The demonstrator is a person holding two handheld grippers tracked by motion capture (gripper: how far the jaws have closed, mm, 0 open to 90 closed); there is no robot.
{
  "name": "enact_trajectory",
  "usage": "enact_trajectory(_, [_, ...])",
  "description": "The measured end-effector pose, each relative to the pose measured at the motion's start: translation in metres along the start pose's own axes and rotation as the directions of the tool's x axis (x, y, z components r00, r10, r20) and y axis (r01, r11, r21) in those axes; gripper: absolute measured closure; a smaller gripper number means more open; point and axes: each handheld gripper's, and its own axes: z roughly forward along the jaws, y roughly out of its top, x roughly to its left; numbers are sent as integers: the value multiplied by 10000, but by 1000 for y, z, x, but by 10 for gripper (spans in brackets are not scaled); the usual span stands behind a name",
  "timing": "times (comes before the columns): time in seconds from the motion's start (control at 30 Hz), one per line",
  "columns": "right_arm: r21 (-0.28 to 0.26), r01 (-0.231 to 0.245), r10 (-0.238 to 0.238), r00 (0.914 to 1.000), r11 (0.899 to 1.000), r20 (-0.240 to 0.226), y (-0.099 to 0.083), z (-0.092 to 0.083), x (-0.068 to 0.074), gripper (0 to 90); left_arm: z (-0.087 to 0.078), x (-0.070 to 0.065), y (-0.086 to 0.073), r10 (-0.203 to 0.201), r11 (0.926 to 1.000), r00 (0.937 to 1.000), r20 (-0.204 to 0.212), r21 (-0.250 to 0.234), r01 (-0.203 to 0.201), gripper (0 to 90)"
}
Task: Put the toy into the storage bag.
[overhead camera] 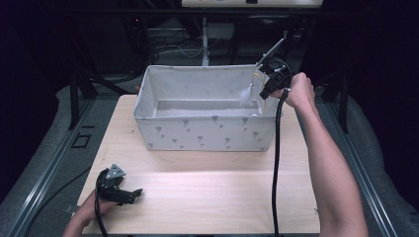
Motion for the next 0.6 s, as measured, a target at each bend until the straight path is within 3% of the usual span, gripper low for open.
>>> enact_trajectory(0.6, [570,-323,327,9994,9978,-56,-19,30,-5,881,0,0,0,1,10000,10000,2,-5,-1,0])
